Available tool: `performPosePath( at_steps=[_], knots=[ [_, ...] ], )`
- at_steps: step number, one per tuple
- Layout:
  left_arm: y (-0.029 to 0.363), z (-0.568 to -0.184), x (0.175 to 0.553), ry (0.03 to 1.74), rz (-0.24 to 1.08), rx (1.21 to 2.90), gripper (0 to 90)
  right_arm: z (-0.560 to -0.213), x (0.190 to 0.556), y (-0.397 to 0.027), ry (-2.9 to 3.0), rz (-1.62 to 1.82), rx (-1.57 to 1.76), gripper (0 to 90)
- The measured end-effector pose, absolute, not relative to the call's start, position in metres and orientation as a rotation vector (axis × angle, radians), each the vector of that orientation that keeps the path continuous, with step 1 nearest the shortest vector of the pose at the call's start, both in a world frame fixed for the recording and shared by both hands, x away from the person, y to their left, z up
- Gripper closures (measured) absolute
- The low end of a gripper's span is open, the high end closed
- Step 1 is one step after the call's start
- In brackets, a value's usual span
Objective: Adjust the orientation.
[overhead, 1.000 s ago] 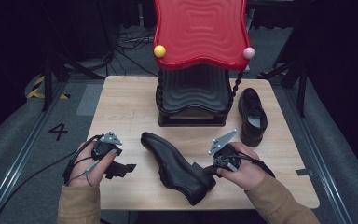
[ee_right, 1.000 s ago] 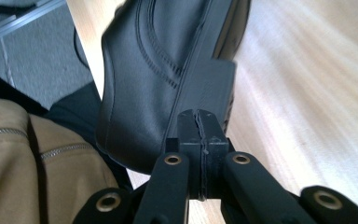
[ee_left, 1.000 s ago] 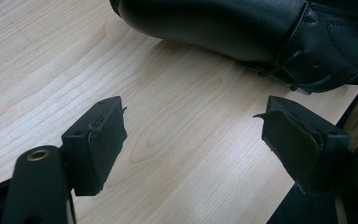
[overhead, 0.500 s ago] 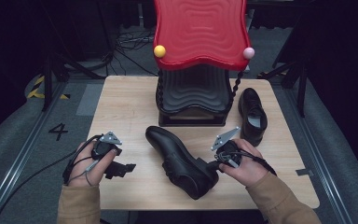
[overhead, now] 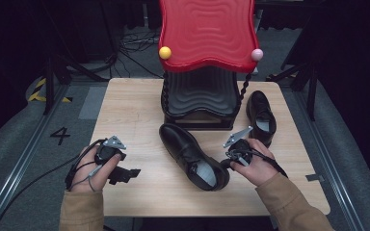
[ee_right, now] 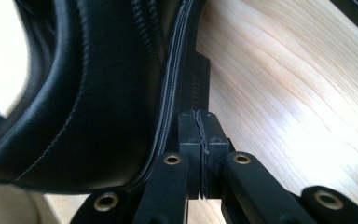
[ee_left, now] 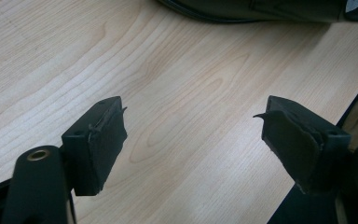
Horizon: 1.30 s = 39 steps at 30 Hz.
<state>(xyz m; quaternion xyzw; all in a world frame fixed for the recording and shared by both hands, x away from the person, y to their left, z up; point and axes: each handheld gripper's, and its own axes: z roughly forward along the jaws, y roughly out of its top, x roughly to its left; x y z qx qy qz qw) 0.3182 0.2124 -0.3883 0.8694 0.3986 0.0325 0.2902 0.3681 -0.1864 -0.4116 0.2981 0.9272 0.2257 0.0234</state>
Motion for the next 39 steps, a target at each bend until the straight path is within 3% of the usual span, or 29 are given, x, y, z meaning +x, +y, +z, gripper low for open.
performPosePath(
  at_steps=[7,14,27,39],
  knots=[
    [0.212,-0.388,0.318,1.06,0.088,2.322,22.0,-0.434,0.376,-0.195,2.908,0.688,1.015,89.7],
    [0.211,-0.389,0.319,1.057,0.089,2.329,22.0,-0.433,0.374,-0.196,2.9,0.715,1.016,88.2],
    [0.21,-0.388,0.319,1.056,0.094,2.333,22.0,-0.373,0.357,-0.196,2.897,0.84,0.792,76.9],
    [0.211,-0.387,0.318,1.052,0.093,2.327,21.9,-0.368,0.341,-0.159,3.091,0.695,0.485,66.1]
  ],
)
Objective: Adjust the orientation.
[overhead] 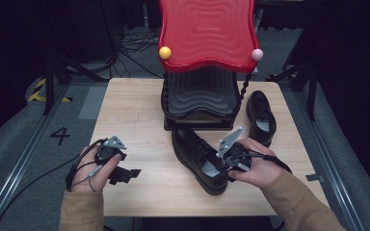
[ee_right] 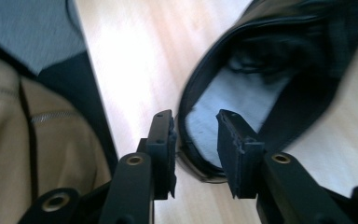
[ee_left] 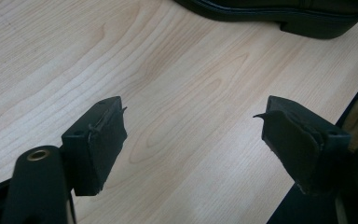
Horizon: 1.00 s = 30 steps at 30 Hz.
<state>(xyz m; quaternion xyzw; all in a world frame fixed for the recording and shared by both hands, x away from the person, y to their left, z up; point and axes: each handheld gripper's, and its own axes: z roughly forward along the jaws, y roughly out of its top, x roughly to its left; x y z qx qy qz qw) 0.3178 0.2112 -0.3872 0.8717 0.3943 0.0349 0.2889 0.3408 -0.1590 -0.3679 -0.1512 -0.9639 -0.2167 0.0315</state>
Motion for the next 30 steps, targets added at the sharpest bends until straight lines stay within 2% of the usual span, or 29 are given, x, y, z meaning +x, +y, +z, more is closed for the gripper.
performPosePath(
  at_steps=[5,10,12,13,16,30],
  knots=[
    [0.211,-0.387,0.317,1.055,0.097,2.322,21.9,-0.377,0.34,-0.149,-2.973,-0.592,-0.433,65.2],
    [0.212,-0.387,0.318,1.055,0.092,2.322,21.9,-0.4,0.343,-0.137,-2.966,-0.49,-0.408,66.0],
    [0.212,-0.387,0.318,1.054,0.092,2.323,21.9,-0.407,0.343,-0.135,-2.963,-0.462,-0.407,70.7],
    [0.212,-0.387,0.318,1.054,0.091,2.322,21.9,-0.409,0.343,-0.134,-2.963,-0.447,-0.403,75.9],
    [0.212,-0.387,0.318,1.053,0.093,2.321,21.9,-0.412,0.342,-0.132,-2.956,-0.44,-0.389,81.3],
    [0.21,-0.388,0.322,1.038,0.085,2.329,21.9,-0.4,0.312,-0.137,-2.986,-0.542,-0.514,80.3]
  ],
)
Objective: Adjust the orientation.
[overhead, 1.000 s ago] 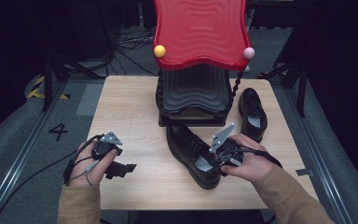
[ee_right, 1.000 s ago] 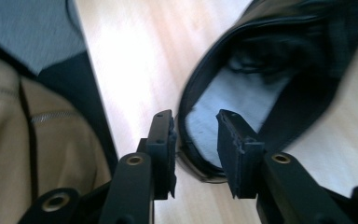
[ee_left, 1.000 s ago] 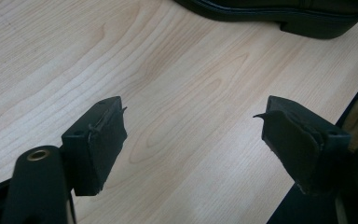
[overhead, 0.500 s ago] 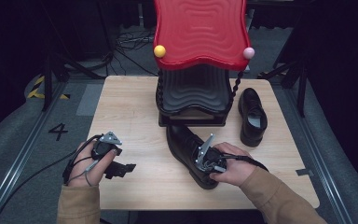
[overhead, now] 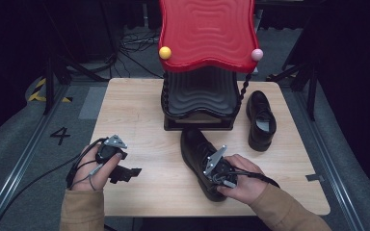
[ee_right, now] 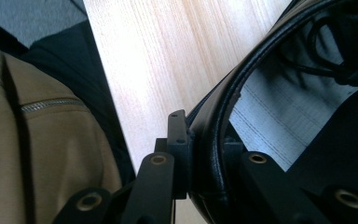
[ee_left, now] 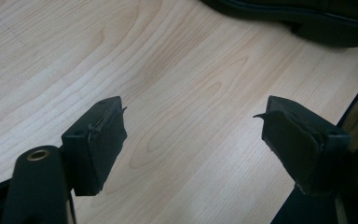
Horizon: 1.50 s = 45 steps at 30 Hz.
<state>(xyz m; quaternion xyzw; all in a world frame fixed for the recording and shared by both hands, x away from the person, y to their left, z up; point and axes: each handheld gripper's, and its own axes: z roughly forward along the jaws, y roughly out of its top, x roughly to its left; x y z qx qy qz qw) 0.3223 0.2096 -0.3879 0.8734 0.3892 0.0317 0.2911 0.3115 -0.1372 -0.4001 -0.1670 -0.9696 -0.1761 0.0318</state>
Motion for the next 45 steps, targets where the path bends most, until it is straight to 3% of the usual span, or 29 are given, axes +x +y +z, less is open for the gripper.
performPosePath(
  at_steps=[8,15,21,29,45],
  knots=[
    [0.209,-0.388,0.322,1.04,0.082,2.326,21.9,-0.408,0.301,-0.14,-2.968,-0.612,-0.74,79.6],
    [0.211,-0.388,0.321,1.045,0.084,2.319,21.9,-0.411,0.302,-0.138,-2.998,-0.606,-0.69,78.3],
    [0.211,-0.389,0.322,1.043,0.078,2.322,21.9,-0.408,0.303,-0.142,-2.986,-0.642,-0.701,70.8],
    [0.209,-0.388,0.323,1.036,0.077,2.326,21.9,-0.388,0.309,-0.16,-2.916,-0.754,-0.755,64.5],
    [0.21,-0.388,0.322,1.043,0.088,2.327,21.9,-0.355,0.333,-0.194,-2.871,-0.931,-0.9,63.7]
  ],
)
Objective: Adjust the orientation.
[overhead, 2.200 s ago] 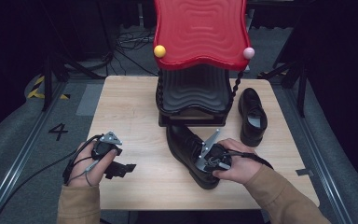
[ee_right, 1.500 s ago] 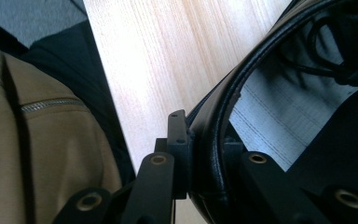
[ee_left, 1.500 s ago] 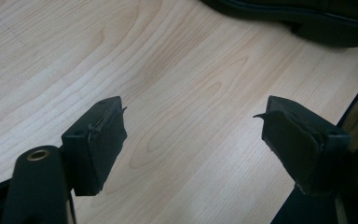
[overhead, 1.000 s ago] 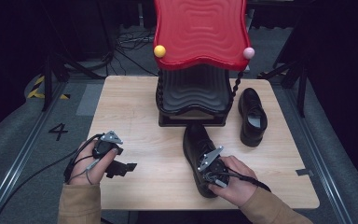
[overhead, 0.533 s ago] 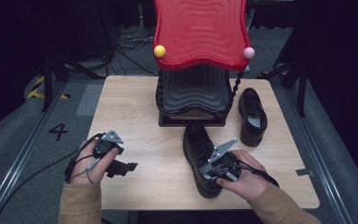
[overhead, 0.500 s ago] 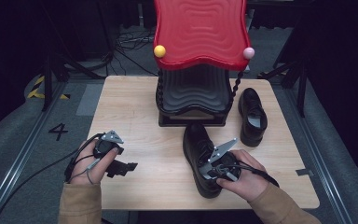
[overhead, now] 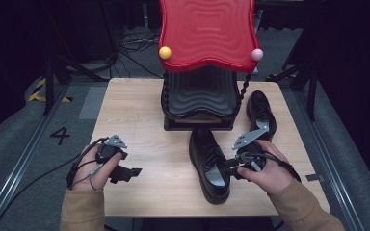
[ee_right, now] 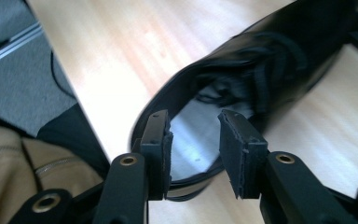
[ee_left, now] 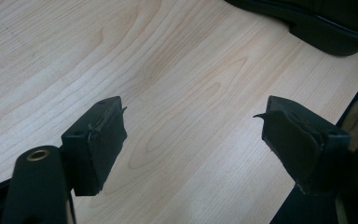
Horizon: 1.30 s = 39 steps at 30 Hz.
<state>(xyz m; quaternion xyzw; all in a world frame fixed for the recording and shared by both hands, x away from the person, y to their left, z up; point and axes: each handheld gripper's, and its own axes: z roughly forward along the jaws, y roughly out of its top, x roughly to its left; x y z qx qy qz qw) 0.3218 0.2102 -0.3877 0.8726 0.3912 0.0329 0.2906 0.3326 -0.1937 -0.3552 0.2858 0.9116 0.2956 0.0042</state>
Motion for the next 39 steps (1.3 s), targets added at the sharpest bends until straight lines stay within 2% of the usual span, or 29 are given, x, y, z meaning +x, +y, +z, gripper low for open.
performPosePath(
  at_steps=[12,26,31,35,39],
  knots=[
    [0.211,-0.387,0.32,1.046,0.089,2.321,21.9,-0.347,0.396,-0.247,2.636,0.892,1.153,55.8],
    [0.213,-0.388,0.321,1.055,0.082,2.316,21.9,-0.366,0.444,-0.293,2.457,0.715,1.31,51.5],
    [0.213,-0.388,0.321,1.056,0.088,2.319,21.9,-0.389,0.464,-0.299,2.504,0.601,1.388,50.5],
    [0.214,-0.389,0.321,1.059,0.079,2.318,21.9,-0.403,0.472,-0.298,2.562,0.571,1.422,55.2],
    [0.215,-0.389,0.322,1.054,0.077,2.316,21.9,-0.411,0.477,-0.298,2.62,0.532,1.4,72.2]
  ],
)
